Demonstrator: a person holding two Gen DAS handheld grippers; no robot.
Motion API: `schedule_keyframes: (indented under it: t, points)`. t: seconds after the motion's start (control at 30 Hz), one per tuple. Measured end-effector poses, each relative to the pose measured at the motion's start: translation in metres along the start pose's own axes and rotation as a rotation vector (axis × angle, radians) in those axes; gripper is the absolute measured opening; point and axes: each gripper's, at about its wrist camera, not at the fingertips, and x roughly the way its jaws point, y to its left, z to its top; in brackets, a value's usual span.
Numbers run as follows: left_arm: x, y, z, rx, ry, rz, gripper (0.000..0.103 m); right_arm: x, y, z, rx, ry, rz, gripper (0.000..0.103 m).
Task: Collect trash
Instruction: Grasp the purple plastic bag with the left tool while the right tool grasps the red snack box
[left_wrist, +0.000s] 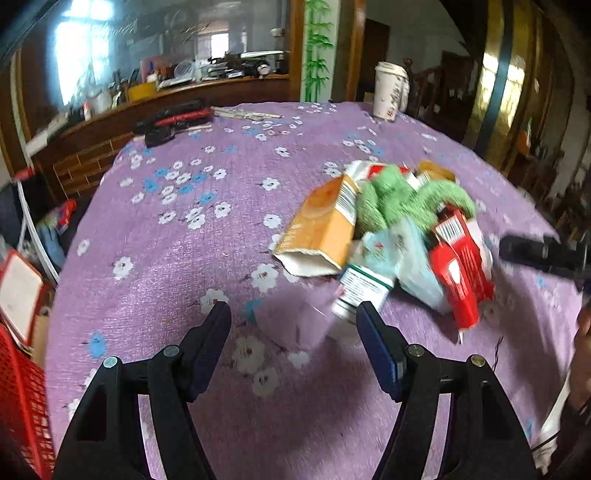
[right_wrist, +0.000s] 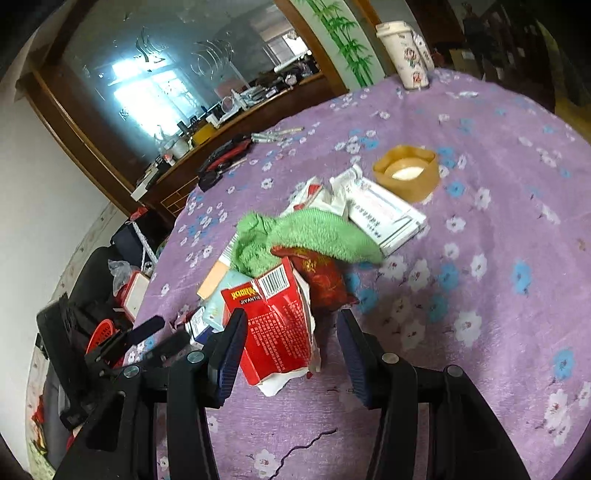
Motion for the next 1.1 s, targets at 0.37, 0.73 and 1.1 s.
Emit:
schedule_keyframes:
  t: [0.37,0.73,1.1]
  points:
    - [0.013,0.032,0.004,-0.158,-0.017,0.010,0.056,0.032,0.001,-0.006,-0.019,0.049,0.004,0.052]
    - [0.014,0.030,0.003,-0.162,-0.004,-0.029,0.049,0.033,0.016,-0.017,-0.137,-0.028,-0.015,0.010]
    - [0.027,0.025,0.004,-0.168,0.066,-0.060,0.039,0.021,0.023,-0.020,-0.174,-0.106,0.033,0.009]
